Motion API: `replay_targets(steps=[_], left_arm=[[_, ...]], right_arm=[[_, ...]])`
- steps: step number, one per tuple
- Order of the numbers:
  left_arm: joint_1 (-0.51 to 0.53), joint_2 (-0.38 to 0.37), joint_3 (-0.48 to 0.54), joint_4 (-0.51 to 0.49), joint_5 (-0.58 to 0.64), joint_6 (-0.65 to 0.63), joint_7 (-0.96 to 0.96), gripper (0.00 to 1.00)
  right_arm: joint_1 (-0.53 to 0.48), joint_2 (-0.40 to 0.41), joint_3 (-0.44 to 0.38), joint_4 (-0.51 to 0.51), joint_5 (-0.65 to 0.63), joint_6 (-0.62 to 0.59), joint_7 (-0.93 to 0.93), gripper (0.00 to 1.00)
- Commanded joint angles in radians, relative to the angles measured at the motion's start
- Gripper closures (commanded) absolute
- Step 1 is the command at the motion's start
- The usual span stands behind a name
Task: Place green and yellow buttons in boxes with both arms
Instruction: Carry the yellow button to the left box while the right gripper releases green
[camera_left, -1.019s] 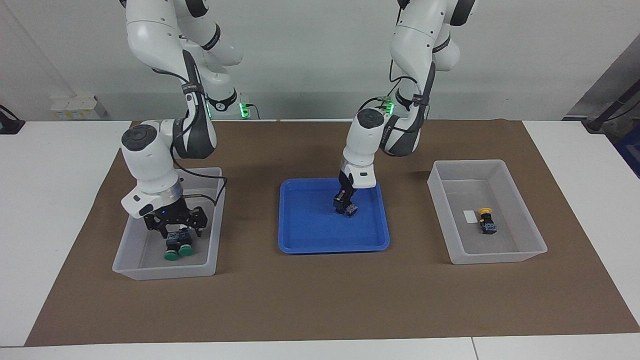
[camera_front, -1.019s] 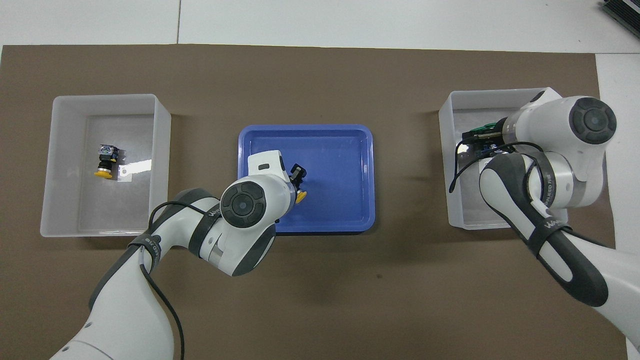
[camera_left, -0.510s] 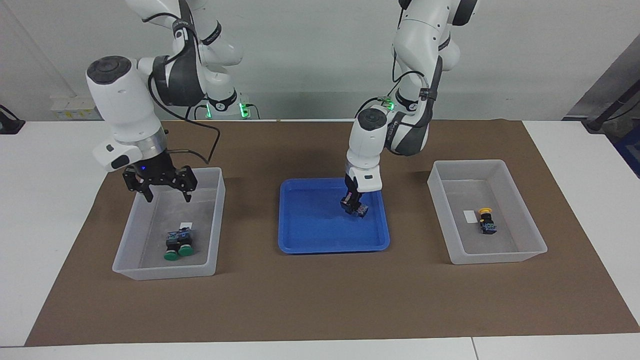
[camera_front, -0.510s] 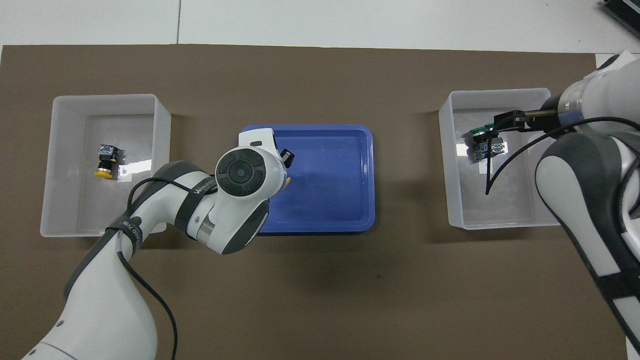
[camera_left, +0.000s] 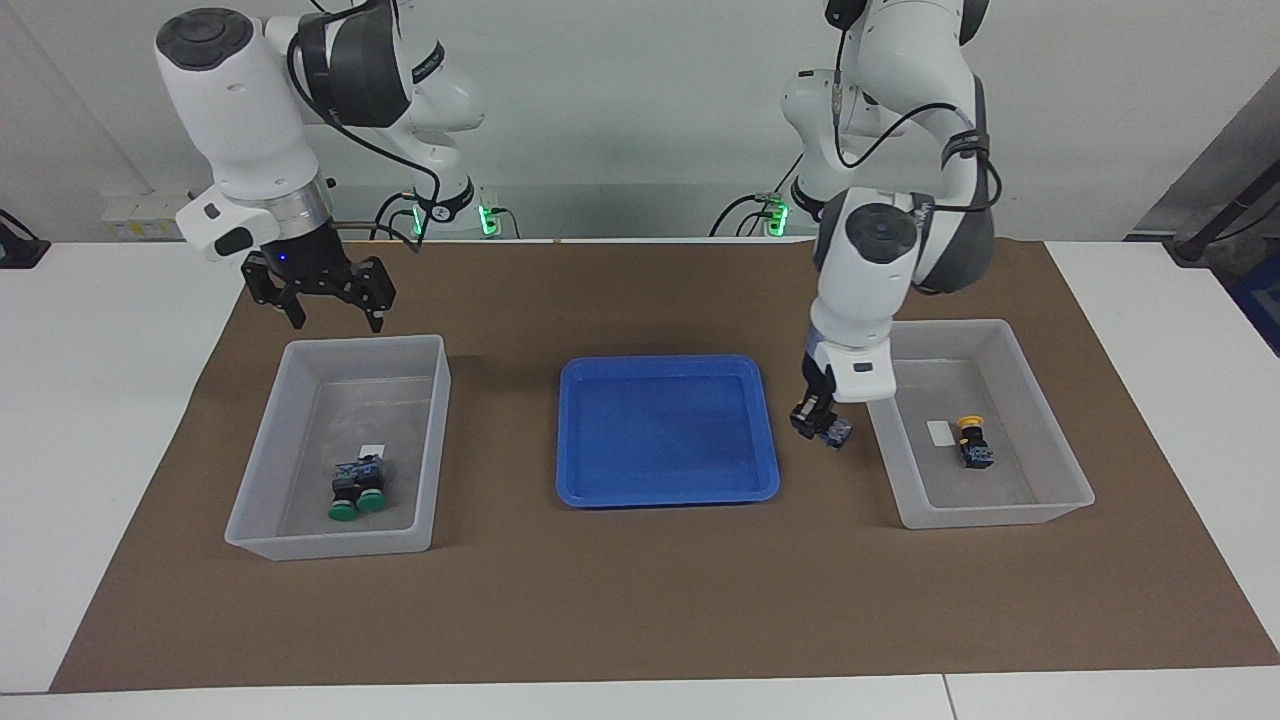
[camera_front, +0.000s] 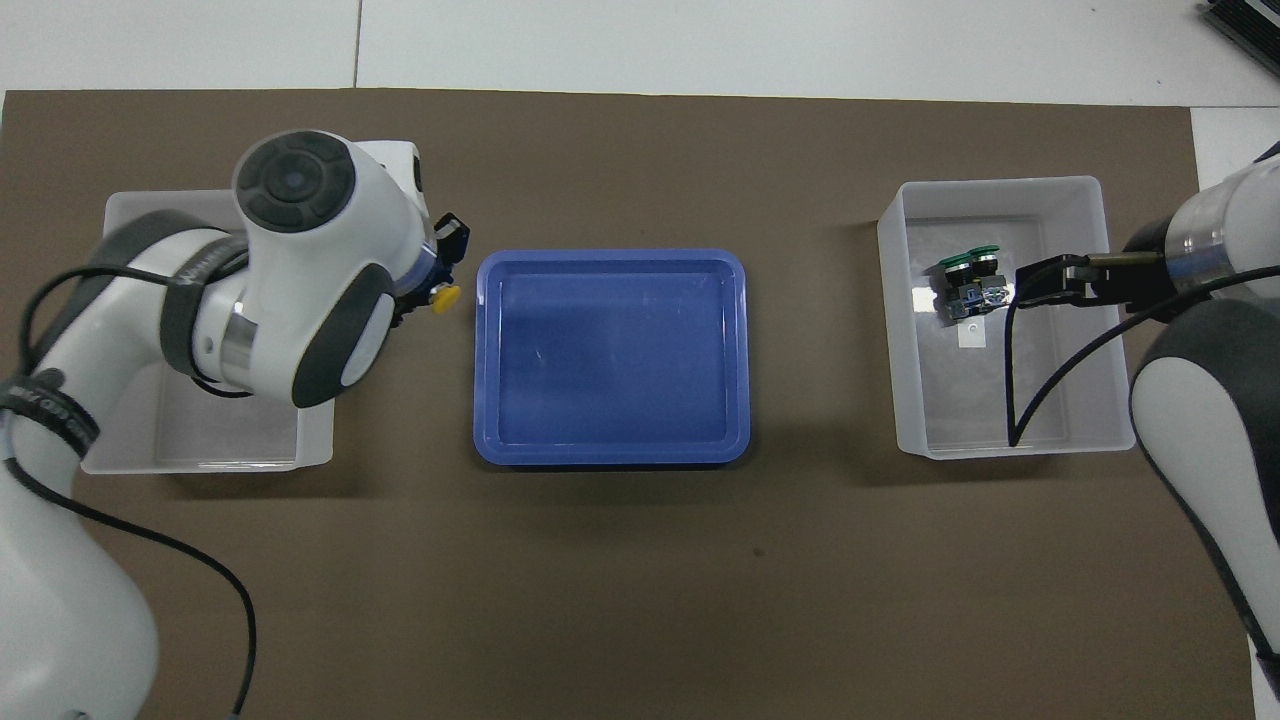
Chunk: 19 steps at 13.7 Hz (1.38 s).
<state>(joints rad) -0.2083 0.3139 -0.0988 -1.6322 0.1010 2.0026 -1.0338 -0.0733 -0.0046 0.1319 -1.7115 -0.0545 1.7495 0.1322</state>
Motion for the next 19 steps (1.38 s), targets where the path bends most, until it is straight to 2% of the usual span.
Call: replay_targets(steps=[1,4,7,11,12,13,15,16,17,19], left_arm=[[0.099,0.002,-0.012,0.031,0.005,-0.047,0.237,1.0],[0.209,-0.021,-0.013,-0.053,-0.001,0.034,0.519,1.0],[0.276,-0.058,-0.013,-0.204,-0.023,0.194,0.696,1.0],[0.291,-0.052,-0.012,-0.362,-0.024,0.382,0.778,1.0],[0.291,-0.046,-0.012,-0.383,-0.024,0.421,0.779,0.97],[0.29,-0.041,-0.012,-0.391,-0.024,0.438,0.779,0.78],[0.288,-0.038,-0.012,-0.394,-0.023,0.433,0.779,0.31],[0.287,-0.038,-0.01,-0.39,-0.023,0.432,0.781,0.22],[0.285,-0.036,-0.01,-0.379,-0.021,0.424,0.779,0.18],[0.28,-0.035,-0.01,-0.339,-0.021,0.4,0.779,0.16]], right_arm=[[-0.014,-0.023,0.008,-0.011,0.054,-0.034,0.017,0.0],[-0.005,-0.028,0.009,-0.017,0.068,-0.039,0.038,0.0],[0.026,-0.044,0.009,-0.049,0.062,-0.028,0.066,0.0],[0.021,-0.046,0.009,-0.059,0.062,-0.015,0.079,0.0],[0.023,-0.048,0.009,-0.06,0.061,-0.016,0.096,0.0],[0.026,-0.049,0.009,-0.062,0.061,-0.018,0.11,0.0],[0.029,-0.055,0.011,-0.066,0.062,-0.027,0.13,0.0],[0.03,-0.055,0.011,-0.066,0.062,-0.028,0.135,0.0],[0.029,-0.055,0.011,-0.066,0.062,-0.028,0.135,0.0],[0.026,-0.054,0.011,-0.065,0.062,-0.025,0.13,0.0]])
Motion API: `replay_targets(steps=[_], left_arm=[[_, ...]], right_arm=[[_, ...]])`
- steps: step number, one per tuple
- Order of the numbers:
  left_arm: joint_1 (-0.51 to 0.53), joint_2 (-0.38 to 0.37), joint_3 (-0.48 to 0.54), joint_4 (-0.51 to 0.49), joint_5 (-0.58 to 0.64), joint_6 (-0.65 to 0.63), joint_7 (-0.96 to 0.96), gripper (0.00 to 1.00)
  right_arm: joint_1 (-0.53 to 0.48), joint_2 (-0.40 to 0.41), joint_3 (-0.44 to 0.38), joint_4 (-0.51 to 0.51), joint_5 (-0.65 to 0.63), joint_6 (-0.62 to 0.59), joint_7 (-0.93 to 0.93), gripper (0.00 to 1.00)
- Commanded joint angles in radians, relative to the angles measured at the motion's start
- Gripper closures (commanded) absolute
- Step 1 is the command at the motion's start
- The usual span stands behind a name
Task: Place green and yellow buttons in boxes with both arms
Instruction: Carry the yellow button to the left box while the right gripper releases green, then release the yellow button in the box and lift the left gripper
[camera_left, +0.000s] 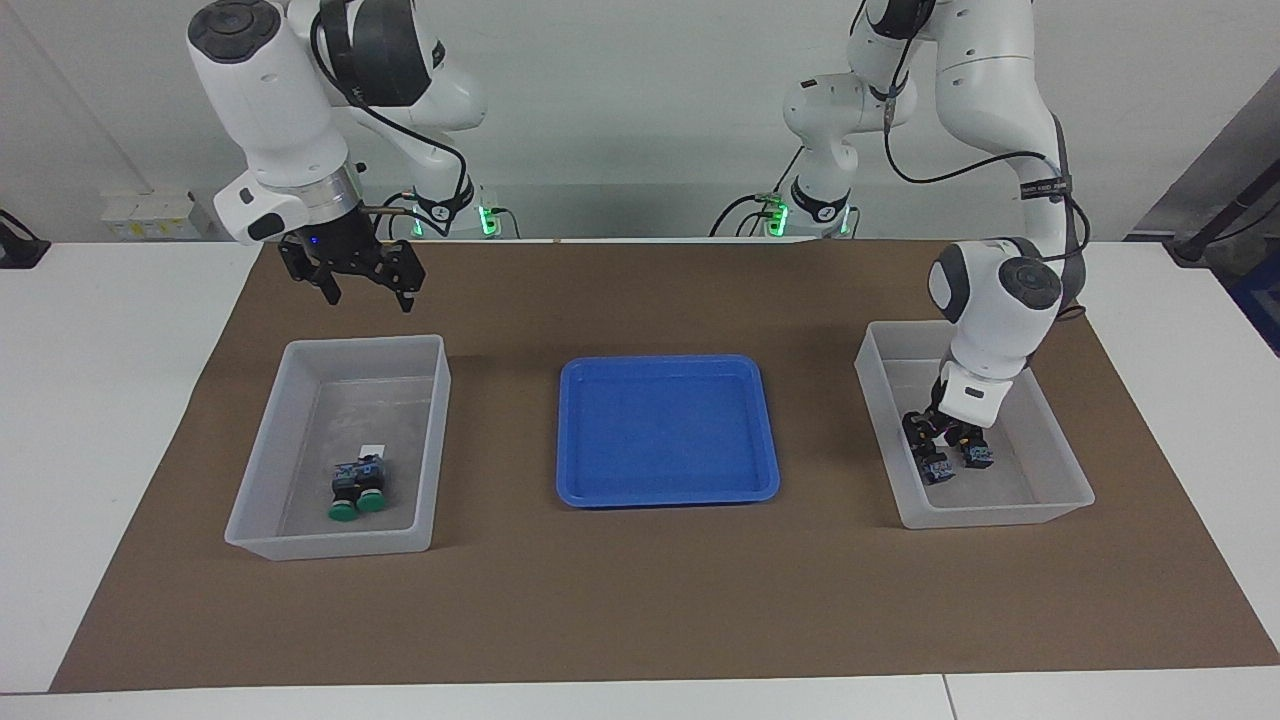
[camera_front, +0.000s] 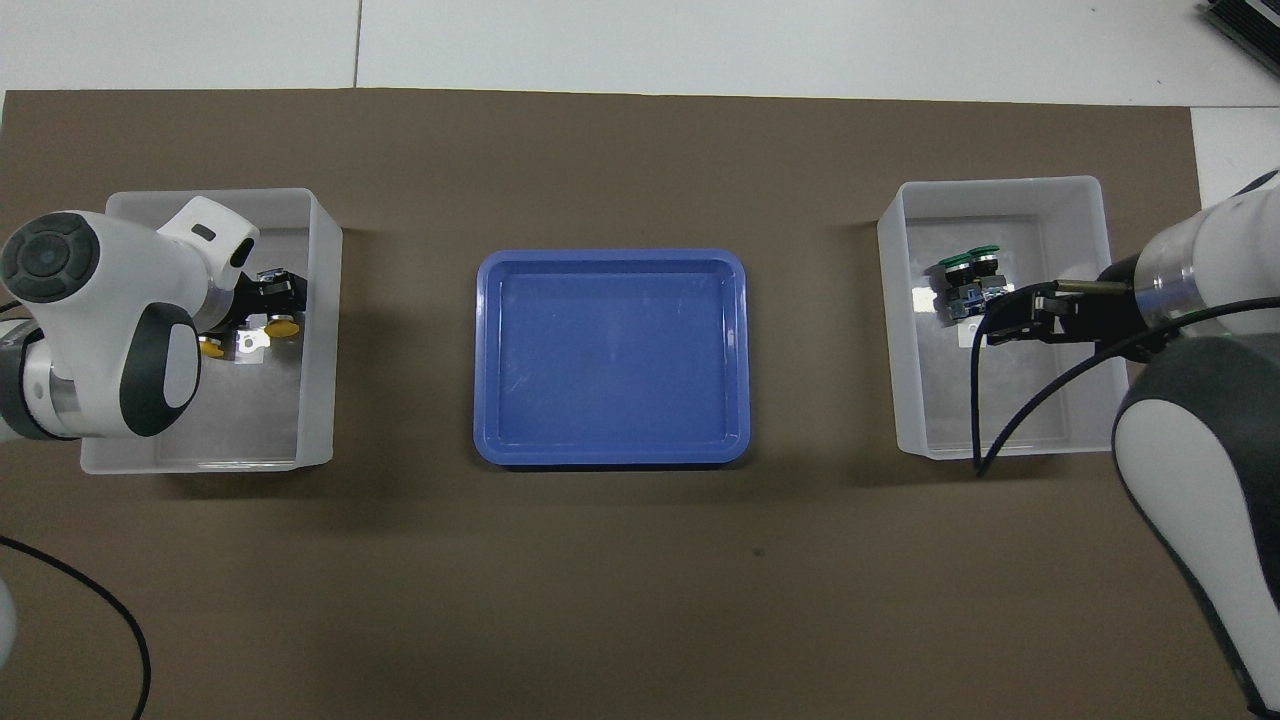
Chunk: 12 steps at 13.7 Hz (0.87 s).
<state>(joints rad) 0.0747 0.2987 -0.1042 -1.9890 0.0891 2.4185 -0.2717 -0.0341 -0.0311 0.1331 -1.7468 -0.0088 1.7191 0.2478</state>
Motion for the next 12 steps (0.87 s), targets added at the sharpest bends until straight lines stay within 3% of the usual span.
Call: replay_targets(steps=[1,5,10,12], left_arm=[[-0.004,-0.019,-0.005,0.056,-0.008,-0.066,0.017,0.16],[-0.009,-0.023,-0.011,0.261,-0.005,-0.339,0.017,0.16],[-0.016,-0.039,-0.067,0.448,-0.003,-0.624,0.028,0.15],[-0.016,-0.055,-0.075,0.516,-0.006,-0.715,0.064,0.08]], right_arm=[[-0.013,-0.027,0.008,-0.03,0.018,0.005,0.011,0.0],[-0.018,-0.026,0.008,-0.028,0.021,0.008,0.007,0.0],[-0.013,-0.024,0.008,-0.026,0.02,0.017,0.015,0.0],[-0.013,-0.02,0.008,-0.017,0.006,0.016,0.015,0.0]])
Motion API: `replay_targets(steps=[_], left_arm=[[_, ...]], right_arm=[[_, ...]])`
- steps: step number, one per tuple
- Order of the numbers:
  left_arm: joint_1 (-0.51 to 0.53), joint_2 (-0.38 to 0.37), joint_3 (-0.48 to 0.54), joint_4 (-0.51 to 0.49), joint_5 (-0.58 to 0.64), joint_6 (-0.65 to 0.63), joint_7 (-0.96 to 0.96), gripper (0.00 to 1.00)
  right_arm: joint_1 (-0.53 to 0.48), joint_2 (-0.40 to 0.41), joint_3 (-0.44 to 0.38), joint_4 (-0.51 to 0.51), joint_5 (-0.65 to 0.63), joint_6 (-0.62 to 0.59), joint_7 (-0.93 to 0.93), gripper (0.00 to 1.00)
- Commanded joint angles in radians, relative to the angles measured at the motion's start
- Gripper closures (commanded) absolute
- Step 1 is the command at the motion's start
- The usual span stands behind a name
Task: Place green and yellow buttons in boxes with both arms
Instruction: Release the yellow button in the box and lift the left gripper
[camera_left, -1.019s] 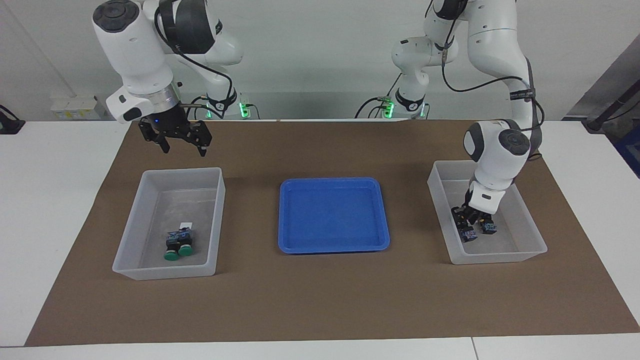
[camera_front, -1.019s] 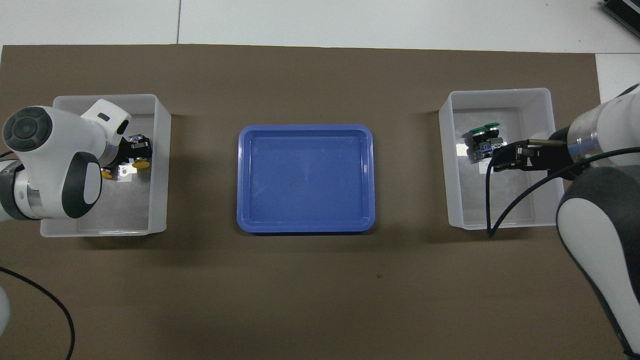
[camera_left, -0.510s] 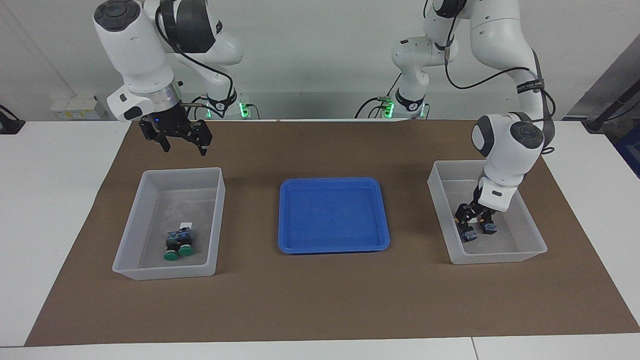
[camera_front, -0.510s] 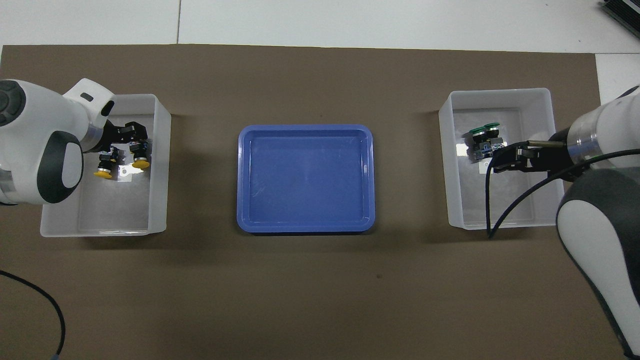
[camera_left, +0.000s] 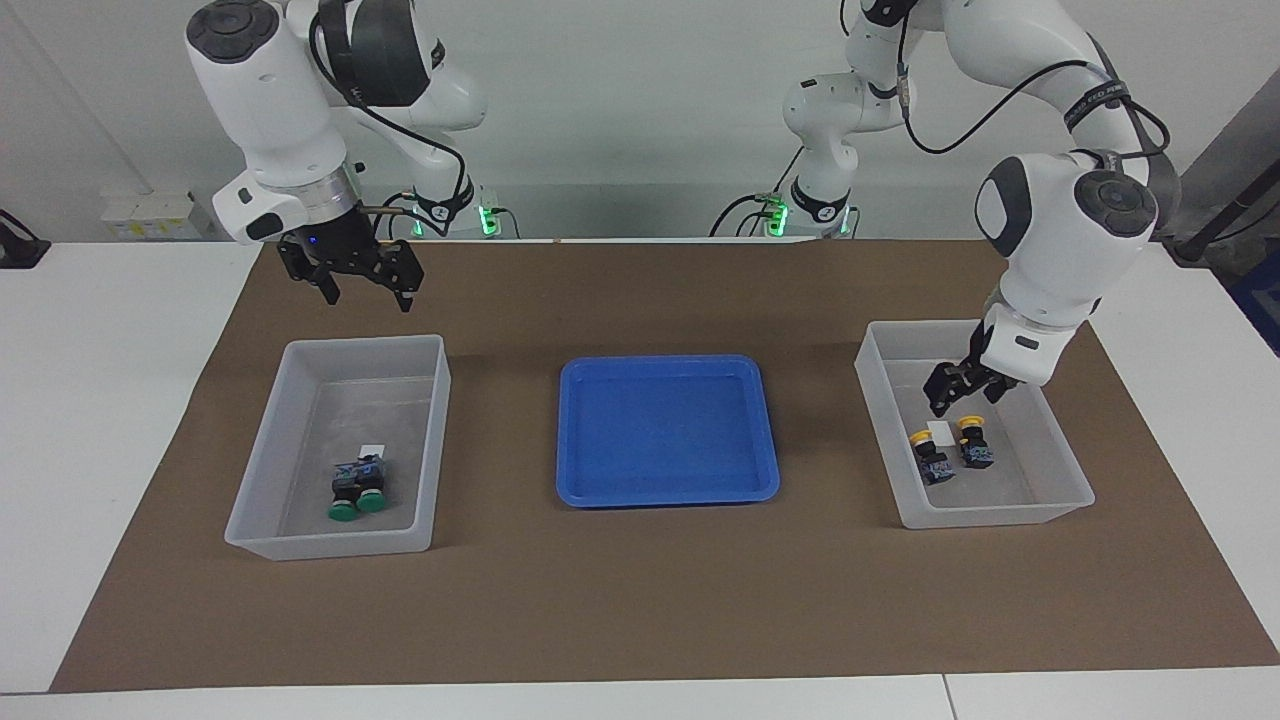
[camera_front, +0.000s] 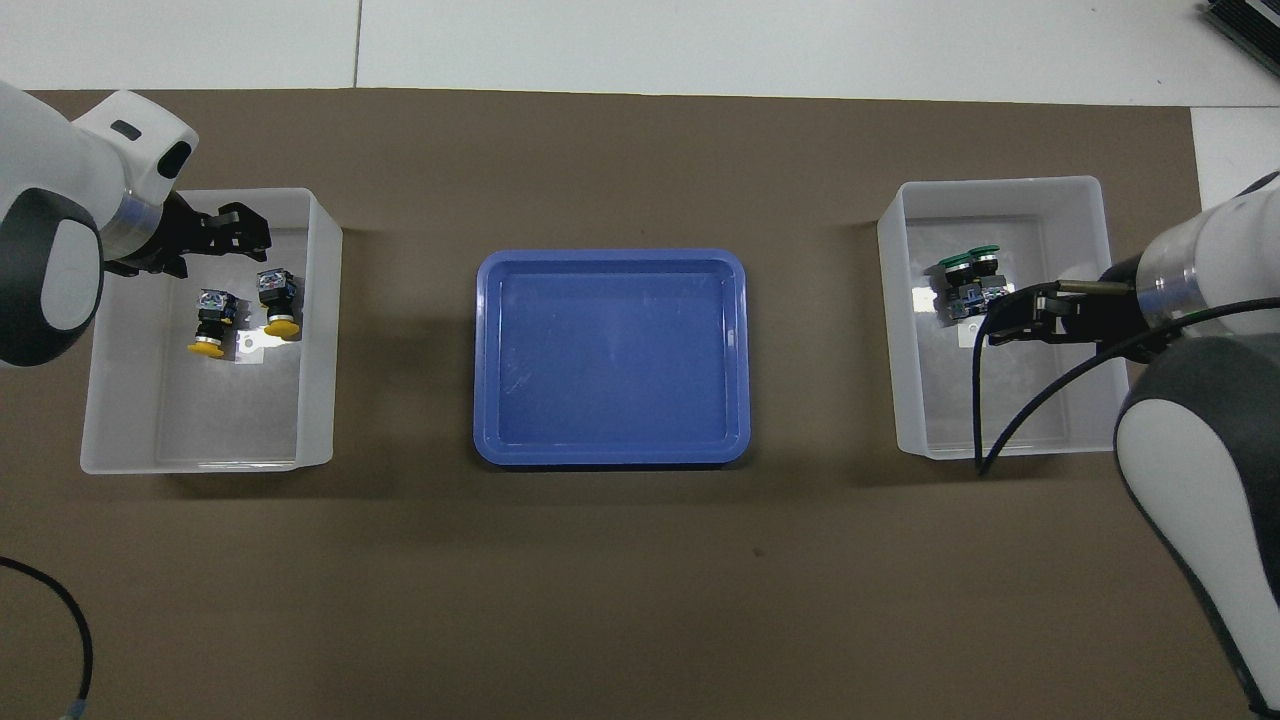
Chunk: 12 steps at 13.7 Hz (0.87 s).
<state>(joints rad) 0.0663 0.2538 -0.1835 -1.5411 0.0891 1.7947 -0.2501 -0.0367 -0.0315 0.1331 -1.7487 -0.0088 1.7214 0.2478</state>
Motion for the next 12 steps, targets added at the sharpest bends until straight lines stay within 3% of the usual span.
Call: replay_targets(steps=[1,3,12], left_arm=[[-0.008,-0.033,0.001,0.068,-0.008,-0.103,0.051,0.0],[-0.008,-0.074,0.003,0.068,-0.003,-0.104,0.052,0.0],[-0.009,-0.119,-0.001,0.068,-0.046,-0.133,0.054,0.0]], right_arm=[[-0.012,-0.013,0.008,-0.003,0.004,0.007,0.015,0.0],[-0.02,0.001,0.008,0.043,0.004,-0.015,0.015,0.0],[-0.028,0.001,0.005,0.107,0.0,-0.082,0.013,0.0]])
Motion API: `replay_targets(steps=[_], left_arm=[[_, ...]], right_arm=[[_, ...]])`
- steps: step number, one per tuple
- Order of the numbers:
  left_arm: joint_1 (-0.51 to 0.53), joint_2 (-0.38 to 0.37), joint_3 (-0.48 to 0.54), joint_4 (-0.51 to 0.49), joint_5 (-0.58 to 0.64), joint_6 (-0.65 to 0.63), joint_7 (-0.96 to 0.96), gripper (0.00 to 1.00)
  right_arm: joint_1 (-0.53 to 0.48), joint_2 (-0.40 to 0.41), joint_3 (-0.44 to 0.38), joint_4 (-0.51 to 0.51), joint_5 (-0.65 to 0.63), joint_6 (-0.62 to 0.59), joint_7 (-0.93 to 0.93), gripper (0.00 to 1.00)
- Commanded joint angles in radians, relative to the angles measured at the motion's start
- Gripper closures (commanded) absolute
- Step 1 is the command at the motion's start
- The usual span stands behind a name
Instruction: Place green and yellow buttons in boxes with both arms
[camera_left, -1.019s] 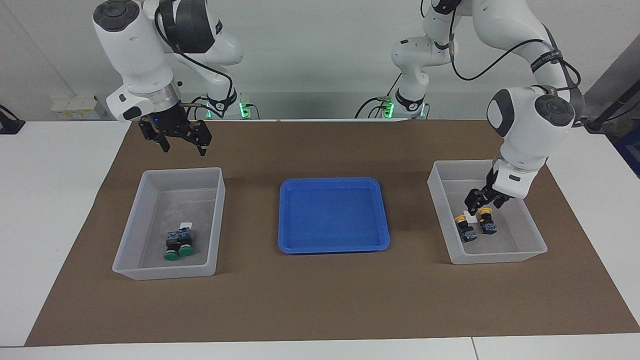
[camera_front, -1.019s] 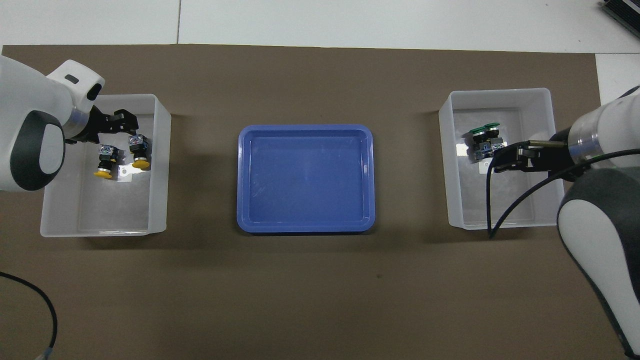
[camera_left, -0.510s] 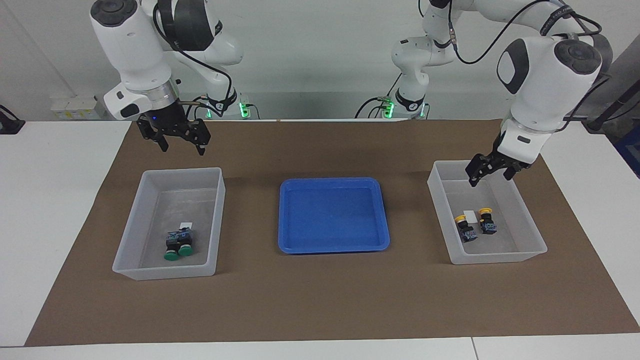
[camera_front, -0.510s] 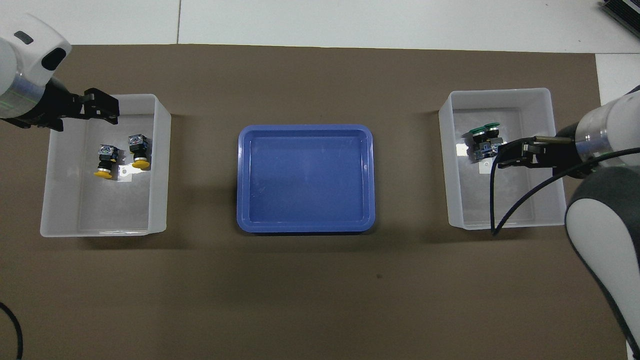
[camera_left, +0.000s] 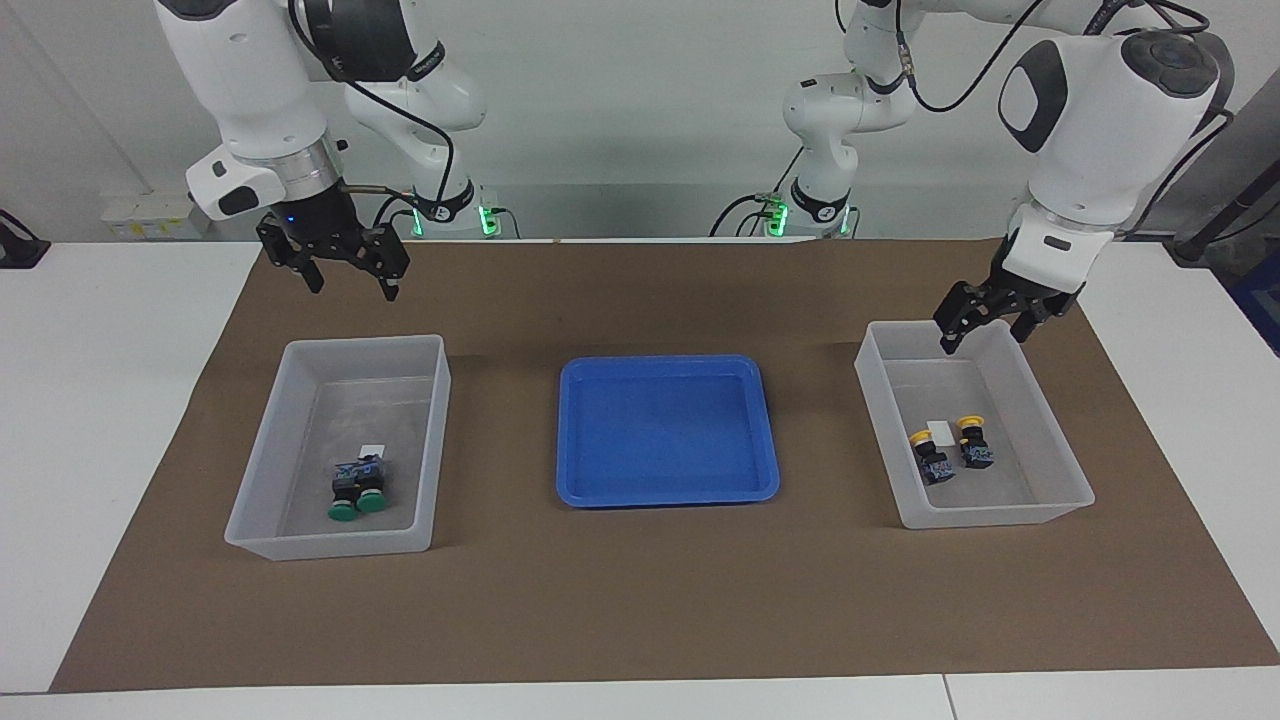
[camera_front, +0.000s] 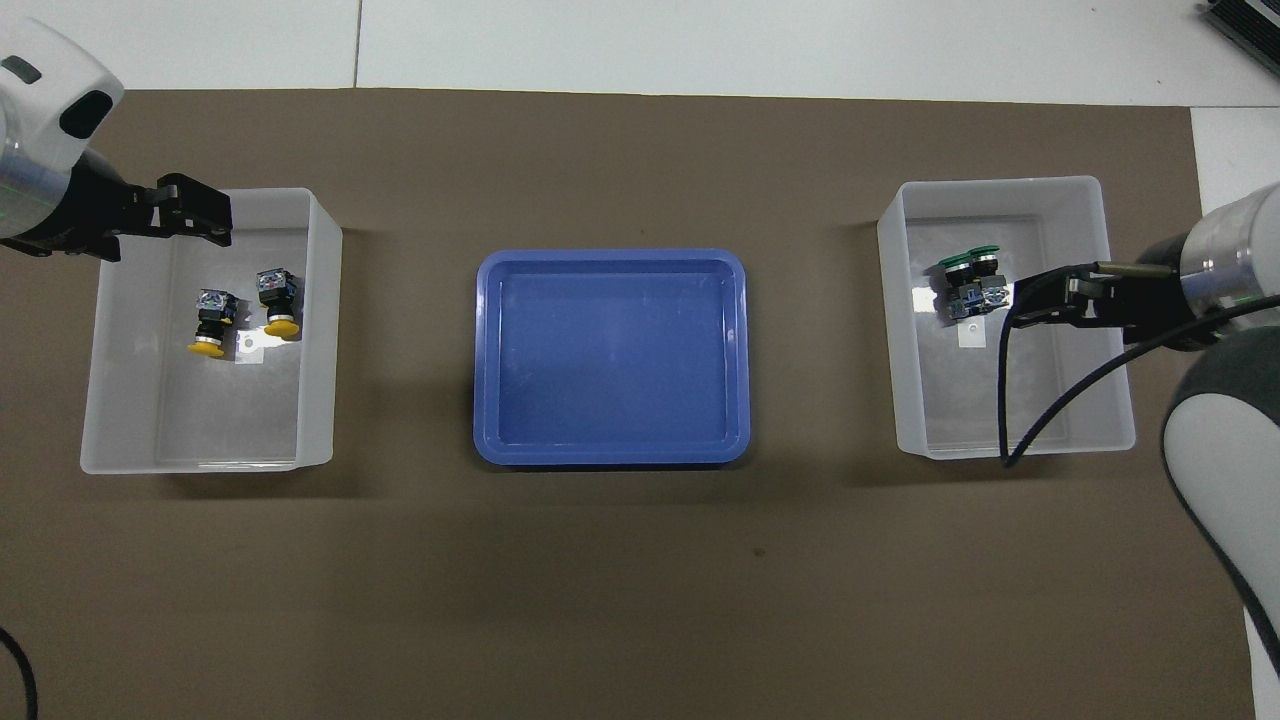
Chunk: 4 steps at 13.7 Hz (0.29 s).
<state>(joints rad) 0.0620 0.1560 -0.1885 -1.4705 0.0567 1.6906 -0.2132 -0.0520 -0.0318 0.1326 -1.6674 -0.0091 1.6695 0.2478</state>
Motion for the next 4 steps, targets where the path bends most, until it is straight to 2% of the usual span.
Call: replay_targets(steps=[1,4], left_arm=[[-0.005,-0.03,0.004,-0.004,-0.014,-0.029,0.017,0.0],[-0.005,-0.032,0.003,-0.004,-0.014,-0.043,0.017,0.0]], right_arm=[[-0.012,0.001,0.005,0.026,0.0,-0.03,0.013,0.0],[-0.011,0.007,0.006,0.026,0.0,-0.03,0.013,0.0]])
